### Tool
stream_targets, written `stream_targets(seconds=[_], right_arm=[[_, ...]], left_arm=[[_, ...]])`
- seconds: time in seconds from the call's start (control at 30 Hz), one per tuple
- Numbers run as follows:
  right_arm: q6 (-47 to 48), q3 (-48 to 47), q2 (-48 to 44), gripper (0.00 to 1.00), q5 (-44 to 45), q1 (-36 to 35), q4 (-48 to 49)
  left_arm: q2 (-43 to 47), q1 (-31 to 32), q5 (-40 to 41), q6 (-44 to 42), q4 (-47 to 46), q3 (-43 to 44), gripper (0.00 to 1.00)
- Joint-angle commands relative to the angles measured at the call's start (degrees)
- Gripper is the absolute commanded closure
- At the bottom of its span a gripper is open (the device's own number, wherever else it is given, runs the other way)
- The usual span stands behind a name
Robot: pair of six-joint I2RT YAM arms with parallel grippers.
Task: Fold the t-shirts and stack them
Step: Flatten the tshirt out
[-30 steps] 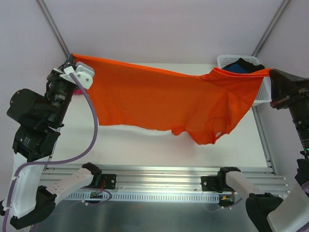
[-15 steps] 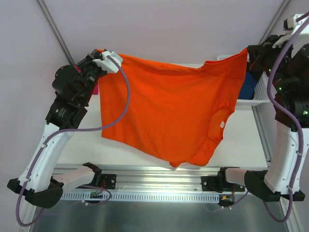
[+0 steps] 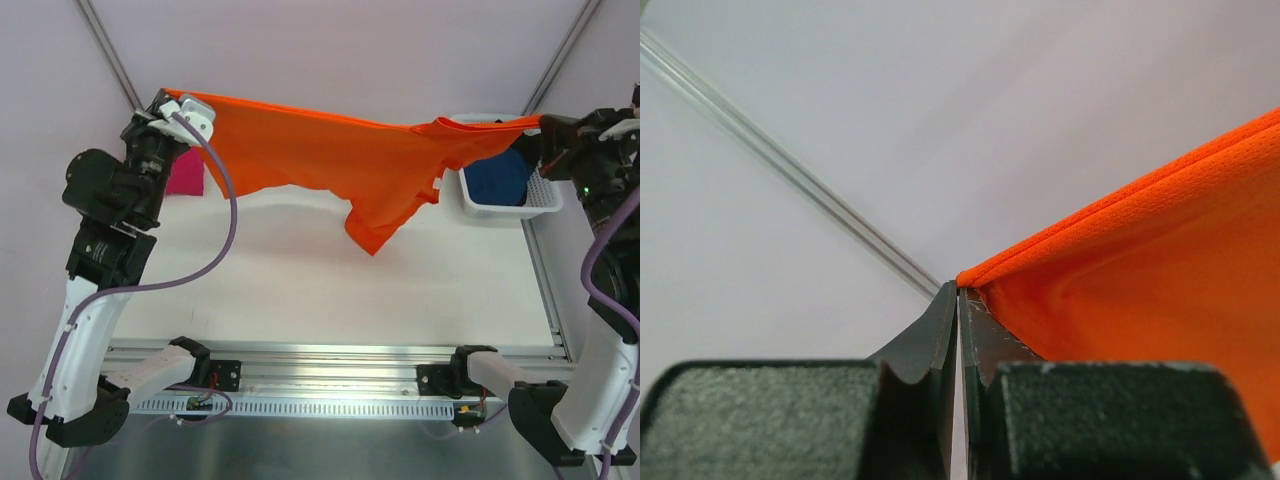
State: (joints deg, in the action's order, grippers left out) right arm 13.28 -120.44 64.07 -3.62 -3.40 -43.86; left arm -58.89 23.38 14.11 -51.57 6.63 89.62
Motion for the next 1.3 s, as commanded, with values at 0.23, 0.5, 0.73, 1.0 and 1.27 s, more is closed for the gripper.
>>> stream_targets(seconds=[0.23, 0.5, 0.73, 1.0, 1.27], right_arm=[[1.5, -6.2, -3.8, 1.0, 3.2, 2.7, -1.1], [4.9, -9.2, -3.2, 0.99, 5.1, 2.8, 0.8], [2.8, -5.2, 1.6, 0.99, -0.8, 2.7, 4.9], [-0.6, 2.6, 17.4, 0.99, -8.5, 2.8, 8.3], [-2.9, -3.8, 44.3, 0.99, -10.3, 2.3, 6.9]], left_arm=[[9.1, -0.8, 3.2, 2.6, 1.0, -3.9, 1.0], [7.9, -0.9, 2.3, 0.6, 1.6, -0.3, 1.0], [3.2, -0.9, 0.8, 3.0, 1.5, -3.0, 1.0], [-9.0, -7.4, -5.7, 10.7, 0.8, -8.9, 1.0], [-32.8, -15.1, -10.3, 15.1, -1.6, -6.0, 1.0]])
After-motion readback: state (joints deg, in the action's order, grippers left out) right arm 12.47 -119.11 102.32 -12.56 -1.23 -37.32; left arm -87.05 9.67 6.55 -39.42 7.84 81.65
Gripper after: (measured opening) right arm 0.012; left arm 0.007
